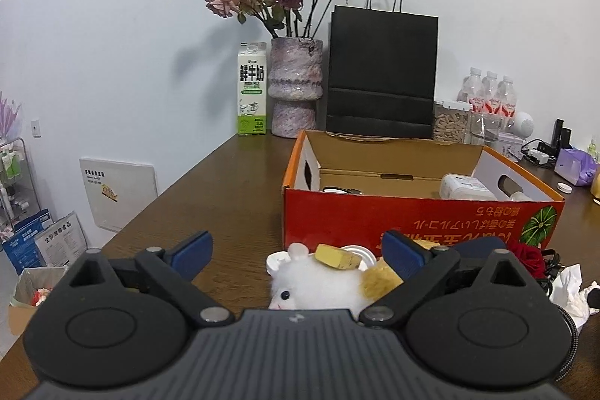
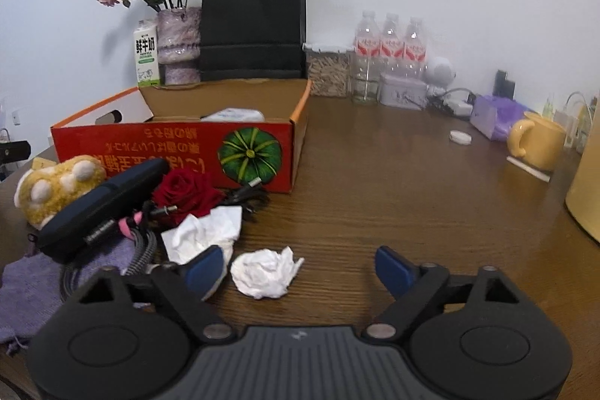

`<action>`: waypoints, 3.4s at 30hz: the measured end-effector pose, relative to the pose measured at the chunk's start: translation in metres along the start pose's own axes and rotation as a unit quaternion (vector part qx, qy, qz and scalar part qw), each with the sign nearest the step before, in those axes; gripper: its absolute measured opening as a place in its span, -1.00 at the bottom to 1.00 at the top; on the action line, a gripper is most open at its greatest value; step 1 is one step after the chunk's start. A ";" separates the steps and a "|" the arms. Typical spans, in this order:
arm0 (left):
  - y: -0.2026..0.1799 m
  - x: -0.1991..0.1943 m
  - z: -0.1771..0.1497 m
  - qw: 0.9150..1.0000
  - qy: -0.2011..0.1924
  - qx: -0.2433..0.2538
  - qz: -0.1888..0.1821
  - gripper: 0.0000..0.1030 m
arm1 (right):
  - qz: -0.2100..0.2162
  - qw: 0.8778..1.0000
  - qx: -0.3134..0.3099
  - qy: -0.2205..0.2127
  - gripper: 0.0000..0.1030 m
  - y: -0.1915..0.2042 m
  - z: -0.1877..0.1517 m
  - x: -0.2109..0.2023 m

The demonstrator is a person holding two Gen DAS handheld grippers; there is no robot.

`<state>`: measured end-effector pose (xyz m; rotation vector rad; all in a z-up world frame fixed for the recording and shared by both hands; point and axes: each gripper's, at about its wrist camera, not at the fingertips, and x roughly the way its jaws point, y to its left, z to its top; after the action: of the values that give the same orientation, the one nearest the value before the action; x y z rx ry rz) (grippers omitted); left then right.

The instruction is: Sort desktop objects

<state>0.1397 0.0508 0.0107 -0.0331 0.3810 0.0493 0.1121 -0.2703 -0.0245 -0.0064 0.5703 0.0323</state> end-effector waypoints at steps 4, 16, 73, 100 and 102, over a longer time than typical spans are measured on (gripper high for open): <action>-0.005 0.002 0.001 1.000 0.003 0.008 -0.006 0.76 | 0.020 1.000 -0.007 0.010 0.01 0.002 -0.001 0.006; -0.015 0.025 0.007 0.999 0.027 0.027 -0.019 0.12 | 0.033 0.999 -0.001 0.004 -0.76 0.002 0.004 0.017; -0.015 0.062 0.020 0.973 0.163 0.120 -0.110 -0.75 | 0.040 0.999 -0.023 -0.023 -0.74 0.007 0.026 0.006; -0.007 0.096 0.032 0.955 0.237 0.099 -0.151 -0.40 | 0.046 0.998 -0.028 -0.022 -0.74 0.011 0.026 0.006; -0.007 0.096 0.033 0.955 0.233 0.103 -0.151 -0.42 | 0.046 0.998 -0.028 -0.022 -0.74 0.011 0.026 0.006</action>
<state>0.2417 0.0495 0.0058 0.1064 0.8485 -0.3071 0.1308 -0.2587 -0.0055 -0.0339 0.5250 0.1372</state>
